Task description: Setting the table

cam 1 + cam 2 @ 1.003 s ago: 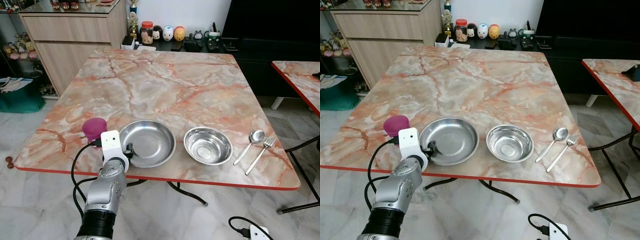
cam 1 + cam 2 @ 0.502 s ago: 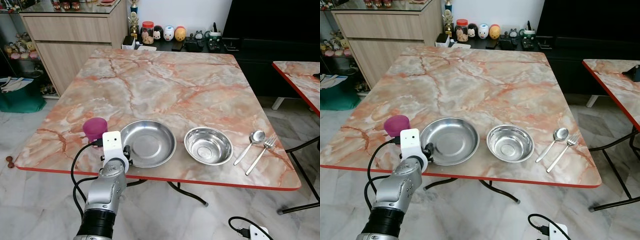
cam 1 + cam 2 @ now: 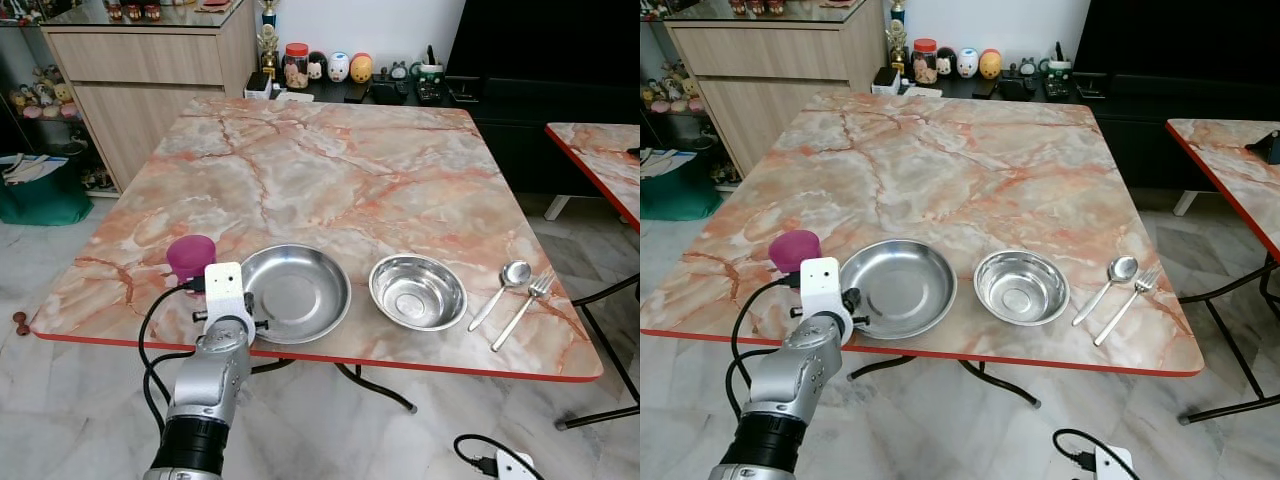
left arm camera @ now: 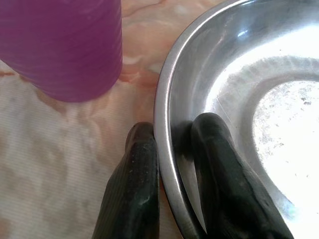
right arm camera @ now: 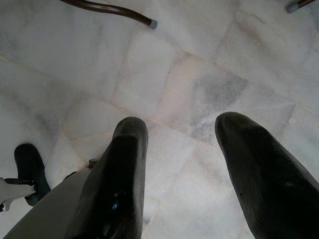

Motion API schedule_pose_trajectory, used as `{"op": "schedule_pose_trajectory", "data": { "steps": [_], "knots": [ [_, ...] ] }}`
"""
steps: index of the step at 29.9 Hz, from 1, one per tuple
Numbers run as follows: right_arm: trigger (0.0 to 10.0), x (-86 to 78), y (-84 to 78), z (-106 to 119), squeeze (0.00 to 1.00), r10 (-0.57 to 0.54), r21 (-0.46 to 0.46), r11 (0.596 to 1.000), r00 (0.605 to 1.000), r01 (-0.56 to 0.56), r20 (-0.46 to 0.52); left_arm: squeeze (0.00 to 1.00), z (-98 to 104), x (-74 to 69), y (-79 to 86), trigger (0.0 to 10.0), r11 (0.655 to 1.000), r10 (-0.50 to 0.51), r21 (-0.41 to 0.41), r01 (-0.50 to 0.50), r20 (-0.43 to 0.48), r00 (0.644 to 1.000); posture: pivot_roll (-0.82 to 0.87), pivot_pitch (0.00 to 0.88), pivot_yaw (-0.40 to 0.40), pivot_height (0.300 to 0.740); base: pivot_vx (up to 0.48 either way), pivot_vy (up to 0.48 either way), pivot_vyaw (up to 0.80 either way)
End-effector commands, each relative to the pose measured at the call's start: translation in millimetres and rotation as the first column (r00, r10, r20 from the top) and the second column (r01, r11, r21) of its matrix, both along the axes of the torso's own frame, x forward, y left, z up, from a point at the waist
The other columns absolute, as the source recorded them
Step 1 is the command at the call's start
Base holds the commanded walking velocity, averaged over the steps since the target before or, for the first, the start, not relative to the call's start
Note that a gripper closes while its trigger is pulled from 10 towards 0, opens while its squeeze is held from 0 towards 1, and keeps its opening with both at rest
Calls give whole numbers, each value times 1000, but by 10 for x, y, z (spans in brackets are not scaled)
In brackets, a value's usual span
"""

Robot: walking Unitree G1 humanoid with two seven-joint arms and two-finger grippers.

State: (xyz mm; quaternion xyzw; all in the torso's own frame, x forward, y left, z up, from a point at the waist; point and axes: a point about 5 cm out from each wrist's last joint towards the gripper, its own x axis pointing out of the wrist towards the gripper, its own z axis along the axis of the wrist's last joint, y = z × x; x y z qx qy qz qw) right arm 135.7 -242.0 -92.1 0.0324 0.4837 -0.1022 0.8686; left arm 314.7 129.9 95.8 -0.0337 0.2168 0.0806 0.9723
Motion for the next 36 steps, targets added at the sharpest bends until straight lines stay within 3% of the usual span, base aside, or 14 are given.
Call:
{"op": "schedule_pose_trajectory", "data": {
  "steps": [1,15,19,20,21,32,36],
  "knots": [
    [10000,4,-32,9,0,0,-6,1000,1000,0,-3,0,-57,-19,-12,0,1000,-3,18,4,-44,999,126,0,-55,740,0,0,0],
    [10000,5,-29,9,0,8,-7,1000,1000,-8,-5,0,-60,-59,-33,0,1000,-14,4,14,-52,999,129,0,-56,740,0,0,0],
    [10000,6,-28,9,0,11,-7,1000,1000,-11,-6,0,19,-72,-65,39,996,-19,-86,21,26,999,129,0,-56,740,0,0,0],
    [10000,6,-29,9,0,11,-7,1000,1000,-11,-6,0,31,-88,-59,9059,996,-17,-84,20,37,999,131,0,-57,740,0,0,0],
    [10000,4,-29,8,0,12,-8,1000,1000,-12,-6,0,19,-102,-47,10000,997,-16,-73,18,32,999,132,0,-57,740,0,0,0],
    [10000,-11,-34,5,0,21,-11,1000,1000,-21,-12,0,61,-155,-37,10000,995,-8,-97,16,83,997,136,0,-64,740,0,0,0],
    [10000,-12,-38,6,0,22,-13,1000,1000,-23,-13,0,192,-120,-33,10000,989,18,-147,7,168,986,138,0,-69,740,0,0,0]
  ]
}}
